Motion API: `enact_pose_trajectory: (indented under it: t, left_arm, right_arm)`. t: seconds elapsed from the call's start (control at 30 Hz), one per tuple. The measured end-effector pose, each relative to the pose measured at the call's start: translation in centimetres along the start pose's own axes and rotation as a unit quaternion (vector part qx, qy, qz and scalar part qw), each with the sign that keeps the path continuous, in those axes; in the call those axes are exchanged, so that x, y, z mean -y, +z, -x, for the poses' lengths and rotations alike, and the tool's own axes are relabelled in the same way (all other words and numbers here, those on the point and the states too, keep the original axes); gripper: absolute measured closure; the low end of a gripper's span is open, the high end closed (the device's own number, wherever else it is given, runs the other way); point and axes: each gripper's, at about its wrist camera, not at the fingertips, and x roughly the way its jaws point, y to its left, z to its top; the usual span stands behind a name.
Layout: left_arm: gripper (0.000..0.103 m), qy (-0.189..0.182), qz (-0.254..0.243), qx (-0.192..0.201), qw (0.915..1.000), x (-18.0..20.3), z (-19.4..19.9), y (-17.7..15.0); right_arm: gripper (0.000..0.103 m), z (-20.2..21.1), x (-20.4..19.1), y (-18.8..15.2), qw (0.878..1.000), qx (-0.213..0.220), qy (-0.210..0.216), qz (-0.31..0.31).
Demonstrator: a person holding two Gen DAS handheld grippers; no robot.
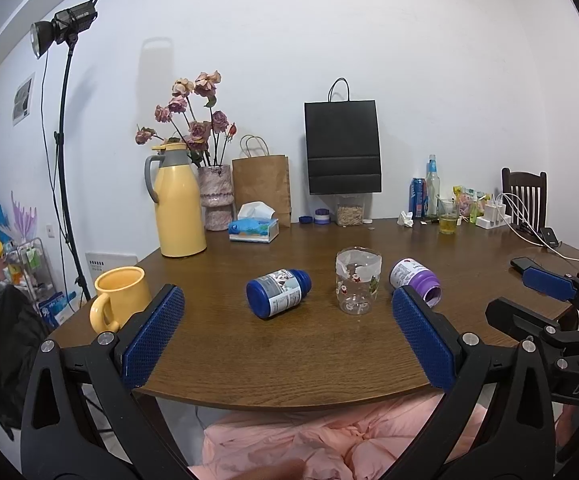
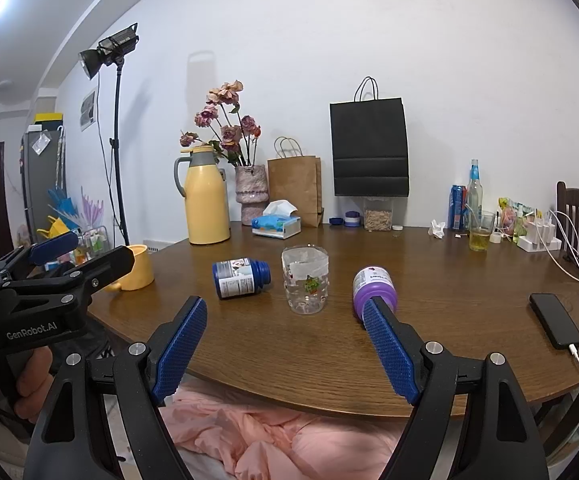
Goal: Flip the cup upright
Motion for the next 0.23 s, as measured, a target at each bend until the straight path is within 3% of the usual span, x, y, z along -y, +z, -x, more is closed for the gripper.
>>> enact_pose_trajectory:
  t: [0.23]
  left_arm:
    - [0.000,0.001,0.002,-0.009,1.0000,0.04,-0.21,-0.10]
  right_arm:
    - [0.018,-0.09,0.00,0.11,1.000,-0.001,0.001,0.003]
